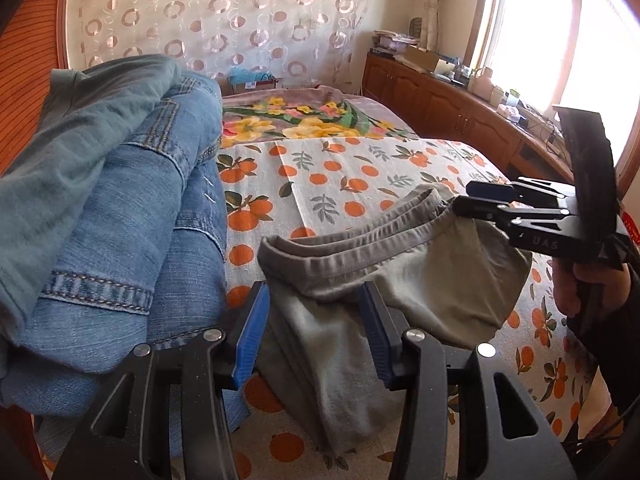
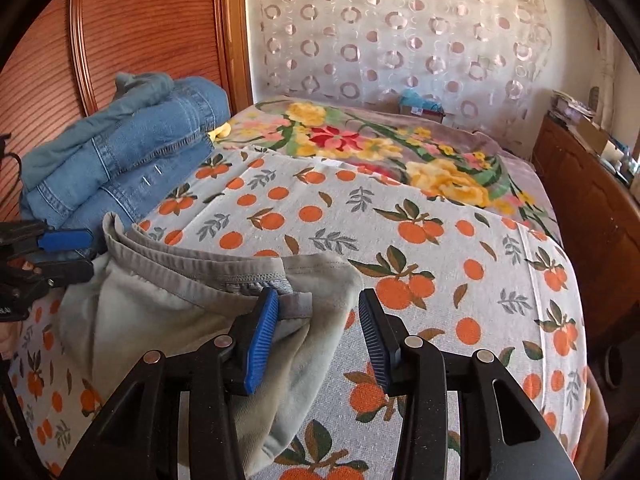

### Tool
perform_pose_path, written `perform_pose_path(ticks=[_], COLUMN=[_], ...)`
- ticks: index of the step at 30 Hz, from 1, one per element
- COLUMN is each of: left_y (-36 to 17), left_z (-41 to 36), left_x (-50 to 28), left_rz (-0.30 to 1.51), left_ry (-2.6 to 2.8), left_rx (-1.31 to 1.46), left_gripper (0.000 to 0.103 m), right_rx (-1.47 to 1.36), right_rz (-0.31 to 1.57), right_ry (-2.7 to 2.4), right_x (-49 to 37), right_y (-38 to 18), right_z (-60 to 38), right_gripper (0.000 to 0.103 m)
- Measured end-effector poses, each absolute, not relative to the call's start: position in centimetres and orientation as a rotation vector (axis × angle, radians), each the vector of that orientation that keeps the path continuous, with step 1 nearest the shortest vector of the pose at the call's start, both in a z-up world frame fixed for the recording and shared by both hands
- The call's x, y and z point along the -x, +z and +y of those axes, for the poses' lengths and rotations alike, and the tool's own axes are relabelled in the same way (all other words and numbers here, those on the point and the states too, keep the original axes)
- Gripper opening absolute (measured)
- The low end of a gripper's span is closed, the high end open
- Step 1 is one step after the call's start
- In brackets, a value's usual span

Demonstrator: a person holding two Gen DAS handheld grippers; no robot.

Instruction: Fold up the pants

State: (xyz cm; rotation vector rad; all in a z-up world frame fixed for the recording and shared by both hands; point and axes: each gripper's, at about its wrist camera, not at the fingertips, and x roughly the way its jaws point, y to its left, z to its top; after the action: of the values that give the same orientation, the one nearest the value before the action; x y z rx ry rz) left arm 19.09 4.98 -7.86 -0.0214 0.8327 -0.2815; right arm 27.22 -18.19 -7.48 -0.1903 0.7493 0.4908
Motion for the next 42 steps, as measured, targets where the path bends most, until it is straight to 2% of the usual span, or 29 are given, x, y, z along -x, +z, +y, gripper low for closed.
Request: perform_pose_path(ticks=[6, 7, 8, 11, 17, 25, 26, 30, 32, 35, 42], left_y=[-8.4, -8.4, -8.5, -8.9, -9.7, -9.9, -9.8, -9.4, -9.3, -9.3, -10.0], left_z=[4.7, 4.8, 4.8, 4.6, 4.0, 4.2, 4.2, 4.3, 4.3, 4.2, 4.2], left_x=[-19.0, -18.9, -18.8, -18.5, -17.8, -17.3, -17.2, -16.6, -16.1, -15.6, -15.0], left_rz=[0.845, 0.846, 0.848, 0.861, 0.880, 0.889, 0.886, 0.877, 0.875, 0.876, 0.890], left_ry=[-0.276, -0.276, -0.276, -0.278, -0.268, -0.260, -0.261, -0.265, -0.270, -0.275, -0.278], left_rx=[0.021, 0.020, 0.019, 0.012, -0.030, -0.027, -0.023, -0.015, -0.008, -0.008, -0.003], left_gripper=[0.048, 0.048, 0.048, 0.048, 0.048, 0.048, 0.048, 0.048, 0.048, 0.048, 0.048], right_rx=[0.149, 0.150, 0.153, 0.154, 0.115, 0.100, 0.097, 0.081, 0.074, 0.085, 0.155], right_rz=[0.781, 0.787, 0.797, 0.820, 0.773, 0.767, 0.770, 0.764, 0.766, 0.769, 0.802], right_ry=[0.582, 0.588, 0.599, 0.629, 0.627, 0.526, 0.529, 0.530, 0.530, 0.534, 0.540], right_x=[-26.8, -26.9, -27.0, -27.8, -28.9, -28.8, -28.6, -26.9, -25.9, -23.9, -20.5], right_y=[-7.8, -7.8, -7.9, -8.1, -6.9, -7.2, -7.2, -6.4, -6.0, -6.0, -6.2], right_z=[-18.7, -18.9, -18.9, -19.0, -20.1, -21.3, -21.5, -22.5, -23.4, -24.4, -25.7], right_gripper=[0.043, 0.037, 0.026, 0.009, 0.004, 0.005, 0.010, 0.016, 0.026, 0.034, 0.037])
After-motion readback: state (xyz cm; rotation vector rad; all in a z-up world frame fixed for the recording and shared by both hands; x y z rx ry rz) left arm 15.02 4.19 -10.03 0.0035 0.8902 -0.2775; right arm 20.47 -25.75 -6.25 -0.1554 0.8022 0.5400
